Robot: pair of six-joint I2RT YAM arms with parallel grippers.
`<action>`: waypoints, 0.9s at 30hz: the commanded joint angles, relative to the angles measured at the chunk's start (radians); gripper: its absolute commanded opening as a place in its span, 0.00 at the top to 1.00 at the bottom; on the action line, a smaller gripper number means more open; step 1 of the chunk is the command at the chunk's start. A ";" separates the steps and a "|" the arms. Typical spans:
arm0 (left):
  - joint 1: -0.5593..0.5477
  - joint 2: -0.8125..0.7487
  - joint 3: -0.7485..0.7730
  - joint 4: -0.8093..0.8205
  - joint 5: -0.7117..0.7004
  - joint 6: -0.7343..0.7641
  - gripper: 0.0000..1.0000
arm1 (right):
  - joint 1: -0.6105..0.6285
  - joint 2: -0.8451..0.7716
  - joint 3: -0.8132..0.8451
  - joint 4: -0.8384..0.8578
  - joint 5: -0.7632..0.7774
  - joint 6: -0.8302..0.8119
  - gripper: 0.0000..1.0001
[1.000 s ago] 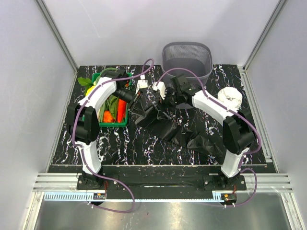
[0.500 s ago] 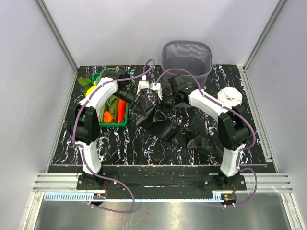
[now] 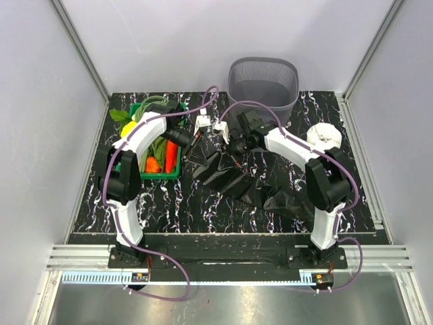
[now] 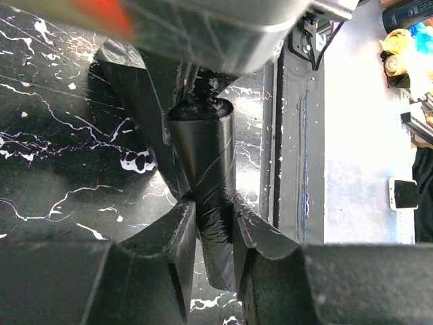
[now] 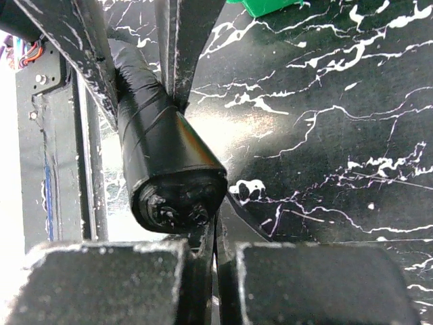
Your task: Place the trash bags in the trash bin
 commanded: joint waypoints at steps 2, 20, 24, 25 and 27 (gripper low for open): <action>0.002 -0.072 -0.046 0.163 -0.040 -0.113 0.72 | 0.006 -0.055 -0.038 -0.003 0.089 0.050 1.00; -0.010 0.072 -0.183 0.467 -0.395 -0.385 0.69 | 0.008 0.091 -0.078 -0.115 0.322 0.180 1.00; -0.013 0.078 -0.192 0.489 -0.387 -0.396 0.69 | 0.009 0.140 -0.065 -0.124 0.339 0.183 1.00; -0.015 0.079 -0.191 0.490 -0.384 -0.399 0.69 | 0.011 0.146 -0.068 -0.124 0.353 0.186 1.00; -0.019 0.075 -0.183 0.502 -0.380 -0.408 0.69 | 0.011 0.149 -0.078 -0.126 0.374 0.186 1.00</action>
